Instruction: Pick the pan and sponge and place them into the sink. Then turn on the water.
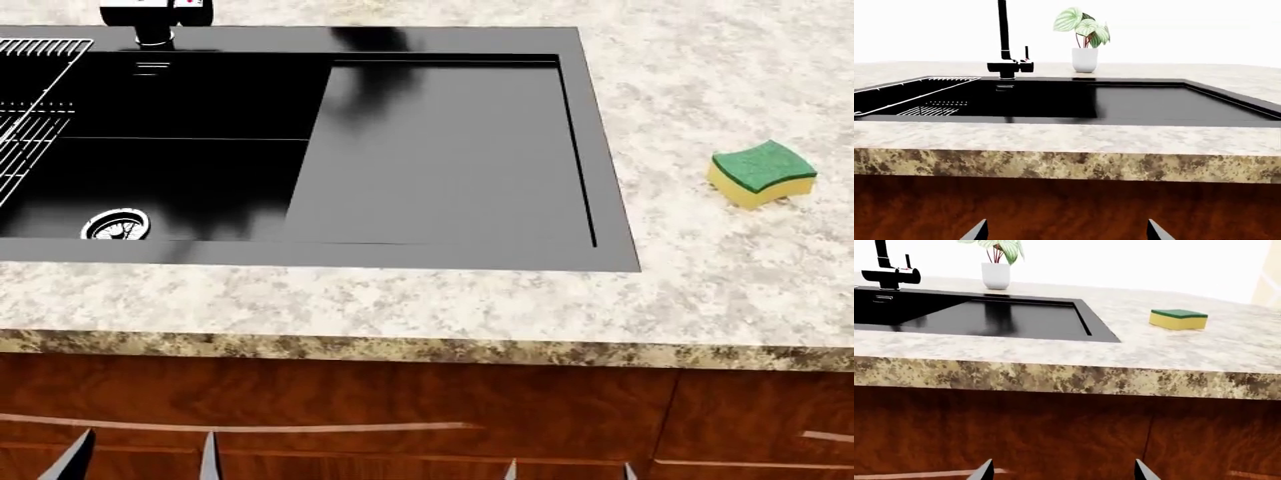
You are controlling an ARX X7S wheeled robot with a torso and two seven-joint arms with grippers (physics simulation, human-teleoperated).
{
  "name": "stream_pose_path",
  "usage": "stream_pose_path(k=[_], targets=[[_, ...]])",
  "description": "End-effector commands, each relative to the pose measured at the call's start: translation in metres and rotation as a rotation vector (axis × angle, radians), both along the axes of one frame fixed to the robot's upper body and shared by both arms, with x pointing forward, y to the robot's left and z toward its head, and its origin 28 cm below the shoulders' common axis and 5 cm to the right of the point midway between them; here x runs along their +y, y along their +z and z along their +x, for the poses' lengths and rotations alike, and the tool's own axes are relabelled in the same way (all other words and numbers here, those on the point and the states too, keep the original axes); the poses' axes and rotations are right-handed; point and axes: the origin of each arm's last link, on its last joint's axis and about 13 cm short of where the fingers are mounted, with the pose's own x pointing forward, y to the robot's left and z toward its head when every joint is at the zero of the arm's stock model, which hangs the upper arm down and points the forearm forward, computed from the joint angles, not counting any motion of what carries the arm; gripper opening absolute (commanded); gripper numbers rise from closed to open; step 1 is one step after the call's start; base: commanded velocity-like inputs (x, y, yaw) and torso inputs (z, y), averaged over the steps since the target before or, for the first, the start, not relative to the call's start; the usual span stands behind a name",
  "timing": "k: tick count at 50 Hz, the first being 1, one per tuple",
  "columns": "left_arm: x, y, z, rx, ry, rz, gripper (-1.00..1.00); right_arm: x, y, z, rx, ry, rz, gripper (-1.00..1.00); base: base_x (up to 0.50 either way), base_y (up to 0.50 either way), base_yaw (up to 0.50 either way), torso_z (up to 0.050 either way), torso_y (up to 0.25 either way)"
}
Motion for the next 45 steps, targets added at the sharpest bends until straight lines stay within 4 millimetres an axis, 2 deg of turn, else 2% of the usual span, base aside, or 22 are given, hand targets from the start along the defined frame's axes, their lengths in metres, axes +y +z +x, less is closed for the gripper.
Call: stream_pose_path(k=[1,2,3,4,6,9,10,11,17,19,24,26,27,28,30,34,40,45], targets=[[-0.001,0.008,-0.003,0.014,-0.001,-0.025,1.00,-0.001,0.015,-0.002,-0.029,-0.013,0.029,1.00,0.00,0.00,0.00,0.000,0.000],[0.002,0.015,-0.005,0.013,0.007,-0.003,1.00,-0.001,0.023,-0.002,-0.031,-0.008,0.039,1.00,0.00,0.00,0.00,0.000,0.000],[0.001,0.025,-0.007,-0.026,0.004,0.154,1.00,-0.001,0.031,-0.002,-0.030,-0.012,0.025,1.00,0.00,0.00,0.00,0.000,0.000],[0.000,0.031,-0.007,-0.019,0.010,0.111,1.00,-0.001,0.036,-0.002,-0.029,-0.011,0.024,1.00,0.00,0.00,0.00,0.000,0.000],[-0.002,0.056,-0.008,-0.021,-0.003,0.004,1.00,-0.002,0.058,-0.001,-0.051,-0.041,0.019,1.00,0.00,0.00,0.00,0.000,0.000],[-0.004,0.089,-0.009,-0.050,-0.008,0.024,1.00,-0.002,0.089,-0.001,-0.078,-0.030,0.021,1.00,0.00,0.00,0.00,0.000,0.000],[-0.001,0.097,-0.009,-0.001,0.021,0.090,1.00,-0.004,0.100,-0.002,-0.088,-0.031,0.022,1.00,0.00,0.00,0.00,0.000,0.000],[0.000,0.108,-0.011,0.009,0.011,0.063,1.00,-0.008,0.113,-0.002,-0.099,-0.034,0.009,1.00,0.00,0.00,0.00,0.000,0.000],[0.007,0.165,-0.019,-0.042,-0.033,0.022,1.00,-0.023,0.159,-0.008,-0.117,-0.020,-0.020,1.00,0.00,0.00,0.00,0.000,0.000],[0.012,0.179,-0.020,-0.059,-0.023,0.072,1.00,-0.029,0.179,-0.012,-0.139,-0.015,-0.053,1.00,0.00,0.00,0.00,0.000,0.000],[0.023,0.200,-0.018,-0.047,-0.041,0.016,1.00,-0.046,0.211,-0.016,-0.162,-0.073,-0.051,1.00,0.00,0.00,0.00,0.000,0.000],[0.032,0.203,-0.019,-0.047,-0.025,0.023,1.00,-0.053,0.216,-0.017,-0.140,-0.086,-0.082,1.00,0.00,0.00,0.00,0.000,0.000],[0.041,0.205,-0.017,-0.029,0.059,-0.009,1.00,-0.058,0.218,-0.019,-0.137,-0.089,-0.061,1.00,0.00,0.00,0.00,0.000,0.000],[0.043,0.210,-0.020,-0.041,0.082,0.032,1.00,-0.059,0.218,-0.020,-0.138,-0.094,-0.057,1.00,0.00,0.00,0.00,0.000,0.000],[0.040,0.211,-0.026,-0.030,-0.018,0.042,1.00,-0.063,0.218,-0.024,-0.137,-0.111,-0.075,1.00,0.00,0.00,0.00,0.000,0.000],[0.049,0.213,-0.030,-0.015,-0.001,0.044,1.00,-0.072,0.223,-0.031,-0.150,-0.149,-0.059,1.00,0.00,0.00,0.00,0.000,0.000],[0.051,0.214,-0.035,-0.004,-0.005,0.042,1.00,-0.077,0.219,-0.040,-0.123,-0.176,-0.074,1.00,0.12,0.08,0.00,0.000,0.000],[0.051,0.214,-0.034,-0.001,-0.002,0.038,1.00,-0.082,0.214,-0.042,-0.107,-0.201,-0.080,1.00,0.45,0.14,0.00,0.000,0.000]])
